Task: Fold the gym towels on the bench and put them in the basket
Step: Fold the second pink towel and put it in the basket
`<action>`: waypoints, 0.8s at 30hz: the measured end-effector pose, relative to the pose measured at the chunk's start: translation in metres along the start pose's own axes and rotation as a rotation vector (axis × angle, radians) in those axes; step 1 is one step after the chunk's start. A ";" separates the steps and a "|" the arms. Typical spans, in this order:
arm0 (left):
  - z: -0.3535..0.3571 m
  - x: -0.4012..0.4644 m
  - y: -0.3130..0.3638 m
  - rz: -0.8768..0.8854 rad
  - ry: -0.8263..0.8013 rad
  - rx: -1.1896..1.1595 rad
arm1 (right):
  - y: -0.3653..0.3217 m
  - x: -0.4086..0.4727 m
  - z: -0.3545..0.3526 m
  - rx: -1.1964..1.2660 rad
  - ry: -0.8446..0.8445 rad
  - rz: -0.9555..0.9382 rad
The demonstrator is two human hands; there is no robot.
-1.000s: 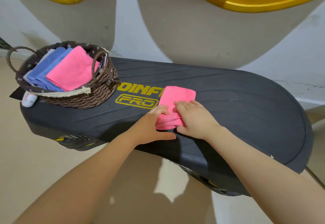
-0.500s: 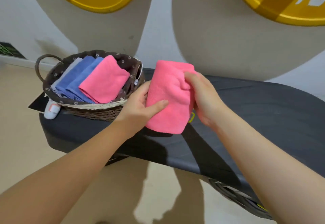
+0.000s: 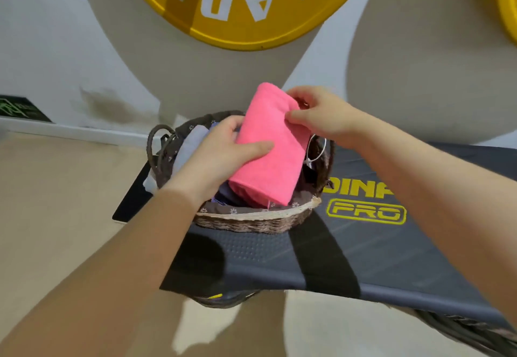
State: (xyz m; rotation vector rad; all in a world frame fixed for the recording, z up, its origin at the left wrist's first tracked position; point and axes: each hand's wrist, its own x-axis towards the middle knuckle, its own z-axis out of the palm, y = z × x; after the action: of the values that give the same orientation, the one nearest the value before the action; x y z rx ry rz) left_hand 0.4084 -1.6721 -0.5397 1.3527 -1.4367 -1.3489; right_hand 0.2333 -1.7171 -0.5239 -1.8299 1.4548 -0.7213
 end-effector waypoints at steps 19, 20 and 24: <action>0.022 0.004 -0.054 0.135 -0.127 1.069 | 0.034 0.039 0.074 -0.723 -0.181 0.449; 0.024 0.002 -0.054 0.116 -0.113 1.089 | 0.034 0.037 0.078 -0.740 -0.151 0.464; 0.022 0.000 -0.062 0.347 0.125 1.260 | 0.033 0.020 0.084 -0.834 0.109 0.403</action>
State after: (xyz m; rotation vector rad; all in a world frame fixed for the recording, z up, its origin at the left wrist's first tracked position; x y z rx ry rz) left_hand 0.3996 -1.6617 -0.6036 1.6917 -2.4067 0.0043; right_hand 0.2832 -1.7274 -0.6012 -1.9598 2.3368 0.0198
